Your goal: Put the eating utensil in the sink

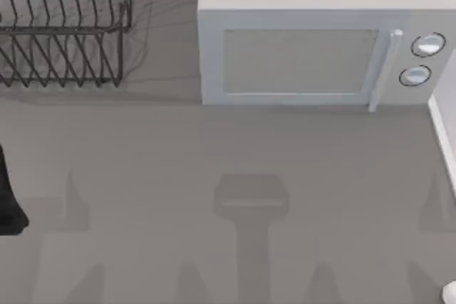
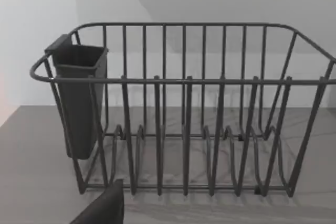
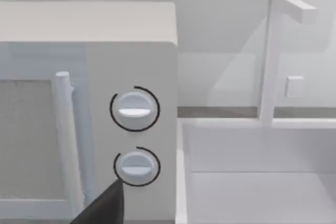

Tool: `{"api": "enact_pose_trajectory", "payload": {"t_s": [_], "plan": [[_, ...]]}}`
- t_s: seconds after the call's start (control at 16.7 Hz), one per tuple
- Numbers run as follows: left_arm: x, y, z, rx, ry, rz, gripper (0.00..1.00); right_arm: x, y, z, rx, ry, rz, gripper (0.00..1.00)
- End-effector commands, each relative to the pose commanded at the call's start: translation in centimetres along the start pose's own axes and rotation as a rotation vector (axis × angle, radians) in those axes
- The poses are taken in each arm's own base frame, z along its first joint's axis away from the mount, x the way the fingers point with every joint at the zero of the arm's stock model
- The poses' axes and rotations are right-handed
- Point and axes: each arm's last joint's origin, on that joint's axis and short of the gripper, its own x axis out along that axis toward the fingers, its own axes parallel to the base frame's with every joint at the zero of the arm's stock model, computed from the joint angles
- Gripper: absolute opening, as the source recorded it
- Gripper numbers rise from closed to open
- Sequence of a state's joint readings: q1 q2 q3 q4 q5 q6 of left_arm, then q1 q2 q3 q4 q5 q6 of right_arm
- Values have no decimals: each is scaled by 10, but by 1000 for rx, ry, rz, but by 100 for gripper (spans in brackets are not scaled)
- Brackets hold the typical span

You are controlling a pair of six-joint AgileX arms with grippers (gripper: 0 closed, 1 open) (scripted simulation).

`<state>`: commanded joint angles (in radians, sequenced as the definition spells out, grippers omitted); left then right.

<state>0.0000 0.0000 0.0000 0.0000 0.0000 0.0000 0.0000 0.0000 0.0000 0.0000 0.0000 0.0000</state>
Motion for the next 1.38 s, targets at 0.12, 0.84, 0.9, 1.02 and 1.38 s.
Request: {"api": "enact_pose_trajectory", "payload": {"t_s": [0.12,0.84,0.9,1.02,1.38], "plan": [[0,0,0,0,0,0,100,0,0,0,0,0,0,100],[0,0,0,0,0,0,100,23,-12,23,-727,661,163,100],[0,0,0,0,0,0,100,27,-13,23,-816,743,233,100],[0,0,0,0,0,0,100,36,-17,24,-974,893,403,100],[0,0,0,0,0,0,100,65,-29,26,-1241,1134,974,100]]}}
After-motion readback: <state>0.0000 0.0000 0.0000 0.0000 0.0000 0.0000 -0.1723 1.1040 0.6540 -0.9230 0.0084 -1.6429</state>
